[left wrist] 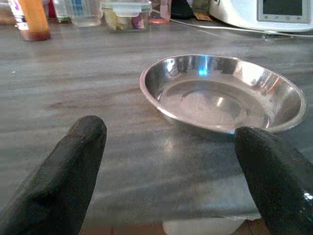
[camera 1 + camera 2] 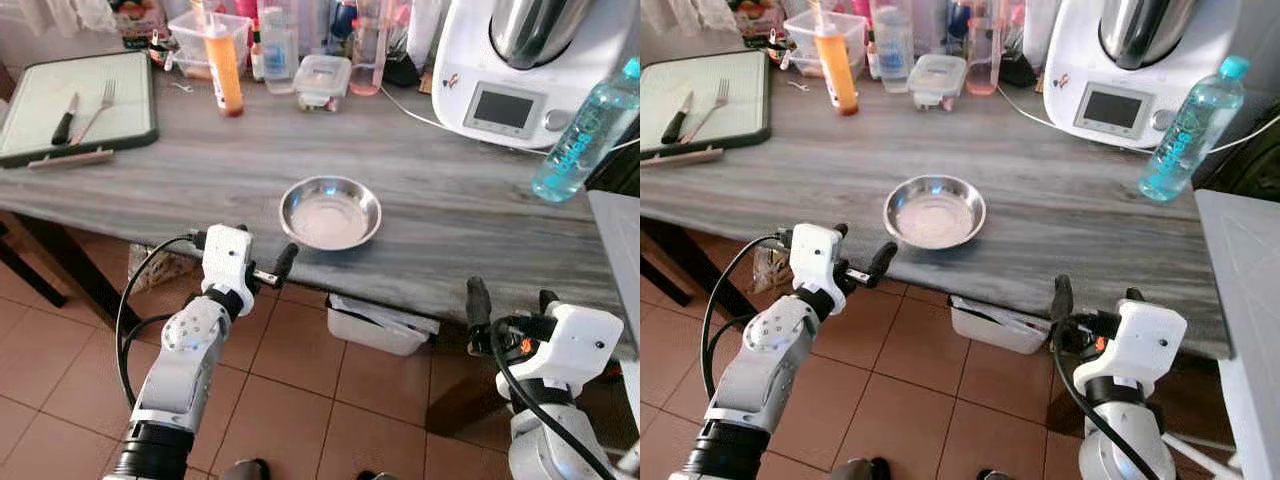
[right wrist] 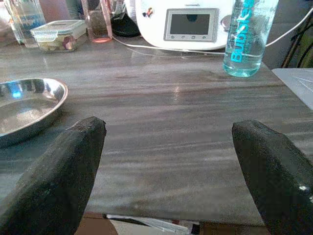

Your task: Setting the table

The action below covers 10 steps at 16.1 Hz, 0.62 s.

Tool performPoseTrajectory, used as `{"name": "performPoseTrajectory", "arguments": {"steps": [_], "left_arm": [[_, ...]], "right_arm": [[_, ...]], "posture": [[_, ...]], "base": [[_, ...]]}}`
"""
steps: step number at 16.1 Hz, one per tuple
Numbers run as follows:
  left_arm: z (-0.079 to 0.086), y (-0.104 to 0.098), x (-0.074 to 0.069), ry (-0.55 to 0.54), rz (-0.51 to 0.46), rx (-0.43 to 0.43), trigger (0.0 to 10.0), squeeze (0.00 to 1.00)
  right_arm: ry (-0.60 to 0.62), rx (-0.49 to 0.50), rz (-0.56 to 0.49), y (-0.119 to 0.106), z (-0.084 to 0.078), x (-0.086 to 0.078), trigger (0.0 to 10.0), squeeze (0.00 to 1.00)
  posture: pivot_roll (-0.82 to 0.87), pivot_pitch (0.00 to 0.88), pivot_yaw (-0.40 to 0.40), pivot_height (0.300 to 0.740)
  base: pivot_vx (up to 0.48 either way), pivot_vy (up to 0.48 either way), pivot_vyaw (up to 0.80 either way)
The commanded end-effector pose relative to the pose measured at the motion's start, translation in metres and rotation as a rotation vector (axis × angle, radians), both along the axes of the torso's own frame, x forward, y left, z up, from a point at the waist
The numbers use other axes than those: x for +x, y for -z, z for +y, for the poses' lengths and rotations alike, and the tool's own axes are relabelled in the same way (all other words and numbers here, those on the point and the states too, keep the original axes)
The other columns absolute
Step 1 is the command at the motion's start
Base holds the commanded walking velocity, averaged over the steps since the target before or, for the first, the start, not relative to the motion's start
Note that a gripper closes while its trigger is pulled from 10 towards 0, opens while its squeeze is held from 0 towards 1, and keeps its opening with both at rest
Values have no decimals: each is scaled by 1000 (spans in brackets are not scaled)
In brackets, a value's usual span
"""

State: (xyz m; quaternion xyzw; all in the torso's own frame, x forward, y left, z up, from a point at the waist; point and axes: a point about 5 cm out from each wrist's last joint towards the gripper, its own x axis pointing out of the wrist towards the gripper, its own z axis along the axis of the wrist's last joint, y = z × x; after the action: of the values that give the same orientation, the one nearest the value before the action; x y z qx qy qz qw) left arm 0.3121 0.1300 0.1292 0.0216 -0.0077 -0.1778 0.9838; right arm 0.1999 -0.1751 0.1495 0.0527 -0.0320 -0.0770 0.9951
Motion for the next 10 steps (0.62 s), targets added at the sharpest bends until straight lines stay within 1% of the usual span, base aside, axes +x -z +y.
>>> {"name": "performPoseTrajectory", "arguments": {"steps": [1, 10], "left_arm": [[1, 0, 0, -3, 6, 9, 10000, 0], [2, -1, 3, -6, 5, 16, 10000, 0]], "right_arm": [[-4, 4, -10, -2, 0, 0, 10000, 0], [-11, 5, -26, -5, 0, 5, 10000, 0]], "posture": [[37, 110, 1, 740], [41, 100, -6, 740]], "base": [[-266, 0, 0], [-294, 0, 0]]}}
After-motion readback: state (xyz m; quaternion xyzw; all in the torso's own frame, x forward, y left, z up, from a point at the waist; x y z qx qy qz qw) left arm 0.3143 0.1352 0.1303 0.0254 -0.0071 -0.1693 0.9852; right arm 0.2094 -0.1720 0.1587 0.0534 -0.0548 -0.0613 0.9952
